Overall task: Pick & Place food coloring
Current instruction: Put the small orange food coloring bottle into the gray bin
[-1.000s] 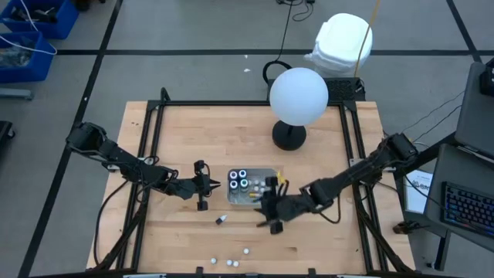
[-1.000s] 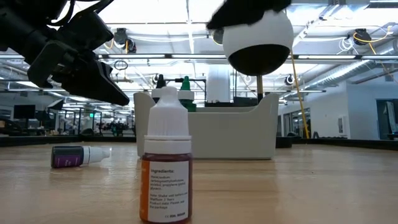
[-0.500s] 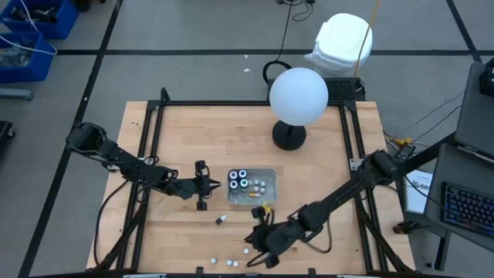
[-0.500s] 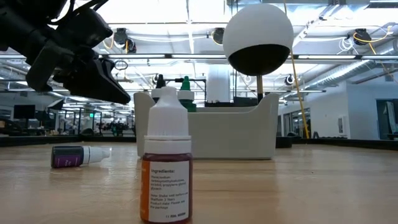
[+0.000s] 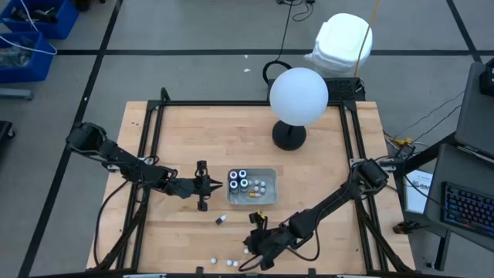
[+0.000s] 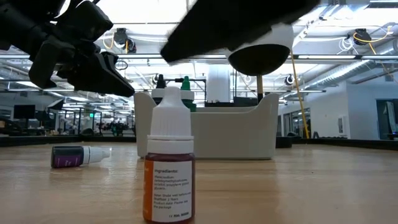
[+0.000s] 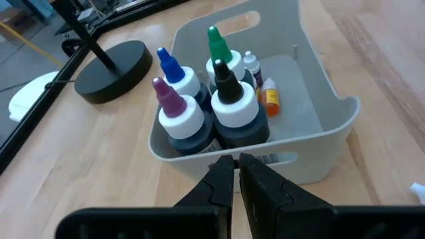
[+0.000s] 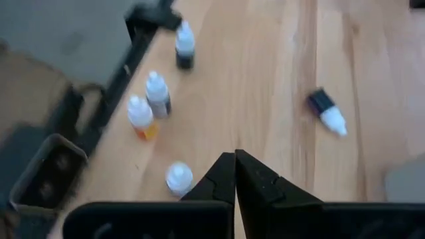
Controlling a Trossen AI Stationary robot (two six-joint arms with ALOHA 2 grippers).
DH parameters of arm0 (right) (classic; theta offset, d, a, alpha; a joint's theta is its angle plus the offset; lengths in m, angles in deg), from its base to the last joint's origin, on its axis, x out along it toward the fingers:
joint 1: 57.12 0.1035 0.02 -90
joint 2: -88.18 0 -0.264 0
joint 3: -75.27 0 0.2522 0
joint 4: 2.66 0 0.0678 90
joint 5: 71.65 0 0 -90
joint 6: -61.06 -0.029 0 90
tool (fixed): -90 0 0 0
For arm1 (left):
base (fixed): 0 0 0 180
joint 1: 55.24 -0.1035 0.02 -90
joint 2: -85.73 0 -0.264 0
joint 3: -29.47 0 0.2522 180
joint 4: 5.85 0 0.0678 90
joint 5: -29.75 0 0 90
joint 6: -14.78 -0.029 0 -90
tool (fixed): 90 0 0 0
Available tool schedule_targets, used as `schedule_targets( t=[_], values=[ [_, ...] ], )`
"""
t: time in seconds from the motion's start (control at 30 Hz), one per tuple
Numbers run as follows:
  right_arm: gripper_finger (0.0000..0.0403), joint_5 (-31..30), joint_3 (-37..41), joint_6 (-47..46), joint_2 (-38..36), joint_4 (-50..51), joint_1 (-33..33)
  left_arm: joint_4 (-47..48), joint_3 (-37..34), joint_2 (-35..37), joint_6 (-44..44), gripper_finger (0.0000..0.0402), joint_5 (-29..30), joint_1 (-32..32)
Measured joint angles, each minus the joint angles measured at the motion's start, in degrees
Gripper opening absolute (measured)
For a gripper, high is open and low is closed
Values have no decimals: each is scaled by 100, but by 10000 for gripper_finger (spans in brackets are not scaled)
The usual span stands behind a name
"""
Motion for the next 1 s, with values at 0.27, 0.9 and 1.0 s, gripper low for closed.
schedule_targets(
  t=[0.27, 0.9, 1.0],
  values=[
    [1, -185, -9, 31, 17, -348, 78, -53, 0, 1, 72, 35, -2, 0],
    [1, -124, 339, -171, 21, -583, 310, 286, 0, 0, 35, 35, -9, 2],
    [1, -160, 453, -310, 21, -586, 310, 311, 0, 0, 58, 35, -2, 2]
  ],
)
